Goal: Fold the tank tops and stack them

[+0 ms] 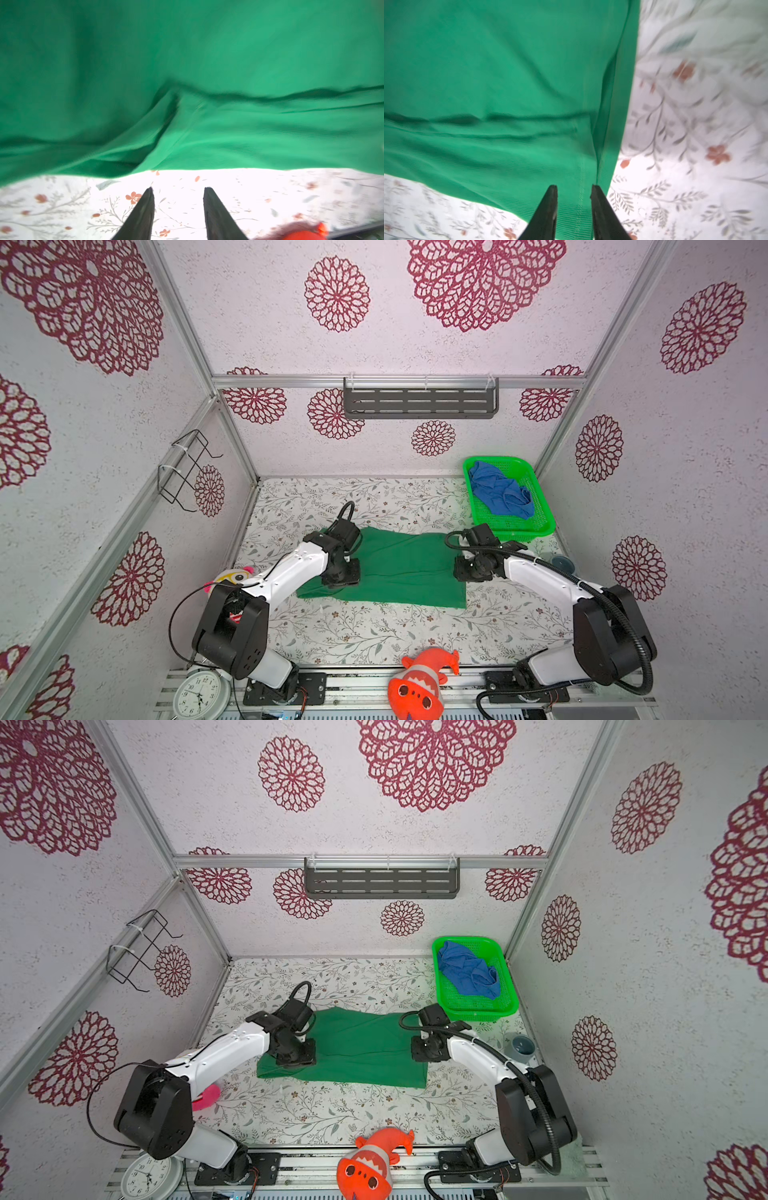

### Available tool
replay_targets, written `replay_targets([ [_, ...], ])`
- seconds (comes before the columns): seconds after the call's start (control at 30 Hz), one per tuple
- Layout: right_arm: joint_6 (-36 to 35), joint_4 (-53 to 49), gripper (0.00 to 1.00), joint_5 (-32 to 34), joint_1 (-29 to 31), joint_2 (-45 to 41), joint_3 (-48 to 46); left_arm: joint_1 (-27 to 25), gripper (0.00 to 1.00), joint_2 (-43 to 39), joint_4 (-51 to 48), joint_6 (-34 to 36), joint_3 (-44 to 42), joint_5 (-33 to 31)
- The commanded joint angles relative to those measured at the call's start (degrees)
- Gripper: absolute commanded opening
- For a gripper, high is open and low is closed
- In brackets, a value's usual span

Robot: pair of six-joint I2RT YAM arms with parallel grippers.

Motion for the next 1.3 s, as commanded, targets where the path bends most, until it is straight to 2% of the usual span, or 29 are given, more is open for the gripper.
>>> replay_targets([
  [0.0, -6.5, -1.2, 0.34, 1.0, -1.5, 1.9, 5.8, 2.1, 0.42, 5.3, -0.7, 8.7, 9.8, -3.0],
  [0.1, -8.2, 1.1, 0.34, 1.6, -2.5, 6.2, 10.2, 4.2, 0.4, 13.4, 3.4, 14.6, 18.5, -4.4],
  [0.27, -8.2, 4.2, 0.34, 1.7, -3.6, 11.7, 15.9, 7.2, 0.38, 28.3, 7.0, 19.4, 33.3, -2.4],
  [0.5, -7.5, 6.8, 0.34, 1.7, -4.8, 15.1, 16.2, 7.9, 0.38, 43.3, 8.3, 22.2, 47.9, -1.4],
  [0.63, -6.1, 9.1, 0.34, 1.3, -5.8, 15.0, 14.4, 7.4, 0.43, 46.7, 7.4, 22.4, 48.8, -0.6],
  [0.87, -5.6, 9.9, 0.34, 1.7, -6.8, 15.3, 14.3, 7.0, 0.45, 46.0, 8.4, 21.5, 43.6, 0.5],
  [1.0, -5.6, 10.0, 0.36, 3.1, -8.0, 16.1, 16.0, 6.8, 0.37, 45.2, 9.3, 20.3, 41.1, 1.6],
  [1.27, -7.8, 6.6, 0.39, 6.8, -8.2, 25.3, 24.0, 6.7, 0.02, 44.9, 10.0, 19.6, 41.5, 2.4],
])
